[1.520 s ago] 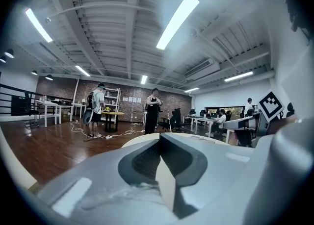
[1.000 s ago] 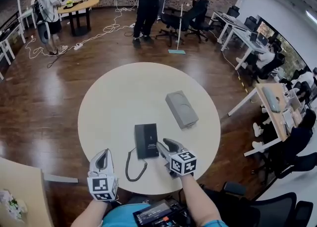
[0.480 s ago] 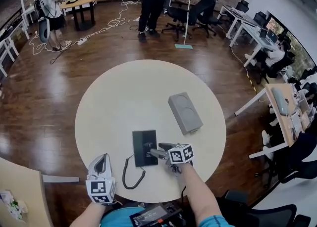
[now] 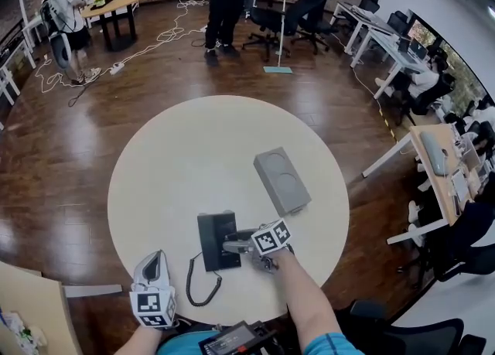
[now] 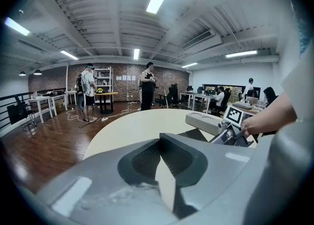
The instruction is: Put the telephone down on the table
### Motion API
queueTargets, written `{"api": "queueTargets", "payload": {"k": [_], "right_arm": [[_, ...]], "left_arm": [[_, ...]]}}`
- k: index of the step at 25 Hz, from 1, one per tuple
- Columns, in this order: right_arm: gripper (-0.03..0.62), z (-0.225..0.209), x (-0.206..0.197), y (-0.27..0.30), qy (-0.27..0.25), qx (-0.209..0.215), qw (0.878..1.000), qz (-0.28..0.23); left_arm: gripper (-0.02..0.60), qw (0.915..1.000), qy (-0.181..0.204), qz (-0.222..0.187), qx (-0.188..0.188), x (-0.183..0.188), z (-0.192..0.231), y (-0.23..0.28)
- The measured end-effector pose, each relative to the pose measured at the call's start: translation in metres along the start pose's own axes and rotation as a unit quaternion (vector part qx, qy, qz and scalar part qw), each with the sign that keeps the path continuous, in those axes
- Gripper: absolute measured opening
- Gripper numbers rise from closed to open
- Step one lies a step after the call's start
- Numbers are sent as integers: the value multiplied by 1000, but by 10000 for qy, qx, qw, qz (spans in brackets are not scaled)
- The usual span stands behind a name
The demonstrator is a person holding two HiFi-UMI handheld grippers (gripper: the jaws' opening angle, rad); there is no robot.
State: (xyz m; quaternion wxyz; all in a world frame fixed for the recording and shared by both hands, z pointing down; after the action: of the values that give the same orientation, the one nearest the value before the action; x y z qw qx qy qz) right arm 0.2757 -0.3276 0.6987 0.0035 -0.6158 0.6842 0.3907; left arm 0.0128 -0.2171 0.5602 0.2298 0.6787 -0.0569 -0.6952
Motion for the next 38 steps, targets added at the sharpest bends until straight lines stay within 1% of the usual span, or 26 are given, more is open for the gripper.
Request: {"api": "queueTargets", "payload": {"k": [6,11,13,14,16,18,22,24,27,28,33,38], "right_arm": [[298,-5,-10,19,-43,218,9989,421],[298,-2,-8,28,23,473,9968,649],[296,-5,-10,27,15,425,9961,767],[287,-6,-10,27,5,369,9960,816],[247,-8,-8,27,11,295,9957,877],[242,-9,-7,27,53,319,9954,903],[225,-8,-8,23,230,514,9944,892],[206,-6,-9,22,362,722,9935,808],[160,2,-6,18,527,1068,9912,575],[158,3,-6,18,558,1126,9907,522],[158,-1,-9,20,645,1187,9898,460],[158,0,-10,23,718,1231,9891,382]], "left_arm": [[17,10000,-19,62,19,-3,1,4],[17,9999,-42,106,83,-6,5,5],[17,9999,-57,103,97,-8,4,5],[17,9999,-63,101,105,-9,3,5],[17,9998,-64,103,137,-9,5,5],[17,9998,-76,106,175,-6,5,3],[17,9996,-123,125,229,-8,4,-5],[17,9994,-139,141,279,-10,6,-11],[17,9990,-179,162,371,-10,9,-18],[17,9989,-194,167,399,-11,10,-20],[17,9984,-223,158,488,-11,13,-24],[17,9982,-268,185,498,-17,17,-26]]}}
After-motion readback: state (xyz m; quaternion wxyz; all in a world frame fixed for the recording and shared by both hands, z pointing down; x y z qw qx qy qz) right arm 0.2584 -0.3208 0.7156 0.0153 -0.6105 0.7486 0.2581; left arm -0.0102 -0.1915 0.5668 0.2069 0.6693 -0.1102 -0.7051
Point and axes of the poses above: the fingertips, and each gripper's own axes: y forward along the fingers, z to its left, x out of its top, the point moved 7 cm from there along -y, backward along the fingers, and after that the axes turned 2 degrees about -x, right-handed, at the moved point
